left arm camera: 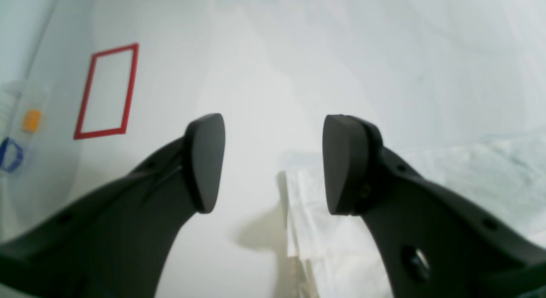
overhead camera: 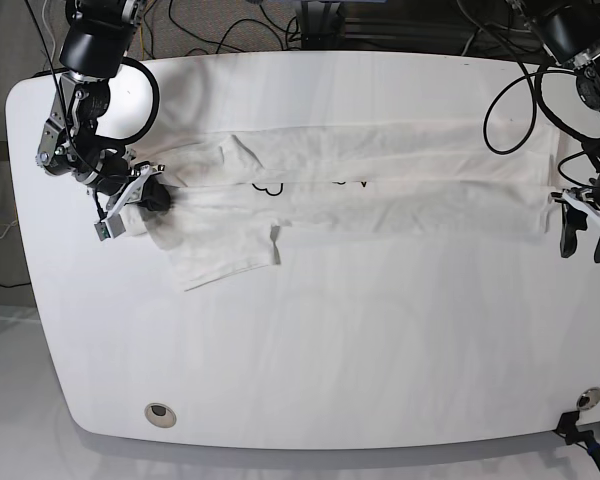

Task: Fold the T-shirt properly
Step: 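Pull the strip's end with the left gripper away from the right gripper, then regrasp the strip's end with the left gripper, holding it taut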

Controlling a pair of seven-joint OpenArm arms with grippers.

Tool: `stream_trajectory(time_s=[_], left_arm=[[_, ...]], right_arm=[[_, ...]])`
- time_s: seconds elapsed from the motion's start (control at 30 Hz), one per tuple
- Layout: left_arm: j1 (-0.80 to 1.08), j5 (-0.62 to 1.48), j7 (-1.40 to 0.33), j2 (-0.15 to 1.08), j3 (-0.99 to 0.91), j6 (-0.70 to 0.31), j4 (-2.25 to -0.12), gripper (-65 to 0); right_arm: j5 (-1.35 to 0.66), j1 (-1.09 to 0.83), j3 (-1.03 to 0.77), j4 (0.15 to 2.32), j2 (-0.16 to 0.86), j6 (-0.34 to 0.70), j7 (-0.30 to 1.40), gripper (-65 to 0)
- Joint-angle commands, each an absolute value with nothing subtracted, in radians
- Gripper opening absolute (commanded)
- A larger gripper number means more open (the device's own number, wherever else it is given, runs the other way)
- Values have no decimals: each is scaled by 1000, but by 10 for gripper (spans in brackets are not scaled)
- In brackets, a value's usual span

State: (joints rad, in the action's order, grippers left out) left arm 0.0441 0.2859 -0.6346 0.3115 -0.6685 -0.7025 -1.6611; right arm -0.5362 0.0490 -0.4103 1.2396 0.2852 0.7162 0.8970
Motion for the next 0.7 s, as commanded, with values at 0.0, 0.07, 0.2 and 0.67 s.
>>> stream_trajectory(time_s=[0.0,0.07,0.2,0.67], left_arm=[[36,303,-611,326,-668,-698,-1669,-305],[39,302,-613,302,-636,-698,-1656,-305],[82,300,-608,285,-596,-698,-1572,-305],[65,191,-576,294,-545,-698,-1259,-305]], right_arm=[[-453,41,-407,1231,295,698,975,-650],[-453,41,-407,1231,295,698,975,-650],[-453,41,-407,1231,274,698,975,-650],[-449,39,-409,1231,268,698,975,-650]])
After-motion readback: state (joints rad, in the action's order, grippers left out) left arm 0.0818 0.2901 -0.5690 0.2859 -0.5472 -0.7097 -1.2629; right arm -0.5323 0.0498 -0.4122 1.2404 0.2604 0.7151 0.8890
